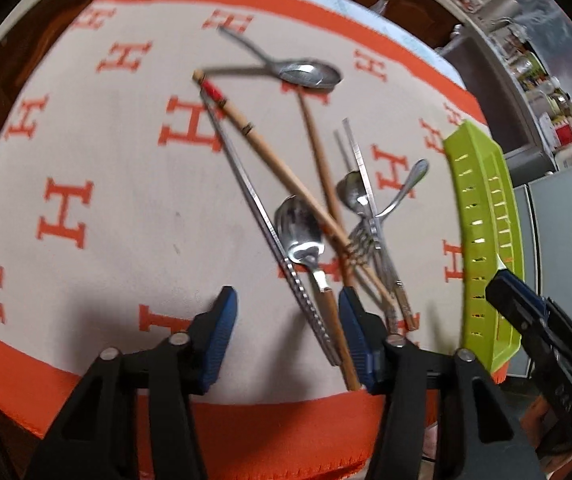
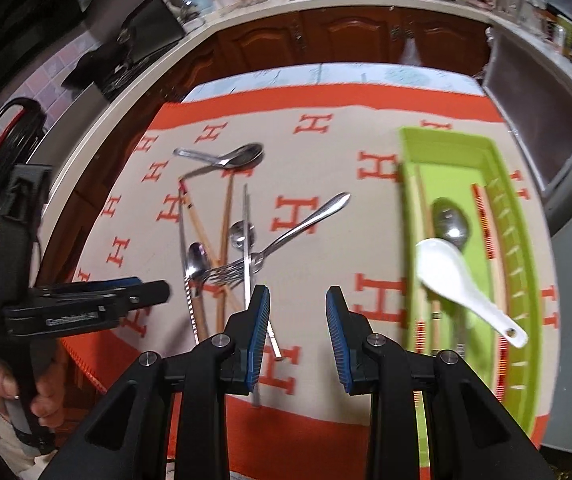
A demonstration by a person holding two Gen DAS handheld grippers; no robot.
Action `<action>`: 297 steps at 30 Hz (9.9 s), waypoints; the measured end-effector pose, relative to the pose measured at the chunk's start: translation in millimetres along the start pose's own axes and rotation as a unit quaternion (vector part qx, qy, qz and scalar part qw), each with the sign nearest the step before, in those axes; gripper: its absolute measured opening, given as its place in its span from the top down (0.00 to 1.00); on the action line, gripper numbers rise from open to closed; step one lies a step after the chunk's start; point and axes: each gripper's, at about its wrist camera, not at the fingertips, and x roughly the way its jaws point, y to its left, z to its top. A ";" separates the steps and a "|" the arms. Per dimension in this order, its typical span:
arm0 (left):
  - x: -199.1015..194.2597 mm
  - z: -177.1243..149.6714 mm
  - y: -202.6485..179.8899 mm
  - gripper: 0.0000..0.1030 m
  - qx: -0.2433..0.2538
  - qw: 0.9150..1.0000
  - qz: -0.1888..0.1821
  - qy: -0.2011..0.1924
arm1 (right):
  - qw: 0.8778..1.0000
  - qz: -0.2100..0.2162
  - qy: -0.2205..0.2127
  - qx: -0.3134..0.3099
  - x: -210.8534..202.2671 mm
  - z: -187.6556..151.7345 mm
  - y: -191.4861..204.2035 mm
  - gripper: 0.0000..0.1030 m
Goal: Organize utensils
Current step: 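Grasp a metal chopstick with the left gripper while the right grasps another metal chopstick, then carry the metal chopstick with the left gripper to the tray while the right carries its own, then lower the metal chopsticks into the tray and open both grippers, then move both grippers back over the utensil pile toward the next utensils, then grasp a red-tipped wooden chopstick with the left gripper while the right grasps a plain wooden chopstick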
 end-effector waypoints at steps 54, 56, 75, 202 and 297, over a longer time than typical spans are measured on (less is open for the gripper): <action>20.7 4.2 3.6 0.93 0.055 0.996 0.068 -0.034 | 0.994 0.049 0.086 -0.054 100.1 7.5 31.5 0.90; 19.5 2.6 6.0 0.93 0.056 0.995 0.070 -0.034 | 0.993 0.048 0.093 -0.055 105.2 7.8 32.7 0.90; 9.3 -1.7 22.7 0.97 0.017 0.999 0.026 -0.044 | 0.993 0.087 0.081 -0.015 95.3 6.8 27.9 0.95; -44.9 -0.5 -97.3 0.44 0.118 0.990 0.012 -0.074 | 0.994 -0.016 0.000 0.106 -29.7 -35.0 -93.0 0.85; 18.5 42.1 41.5 0.96 -0.002 1.000 0.013 0.004 | 0.988 0.058 0.132 -0.055 109.1 -2.8 87.0 0.95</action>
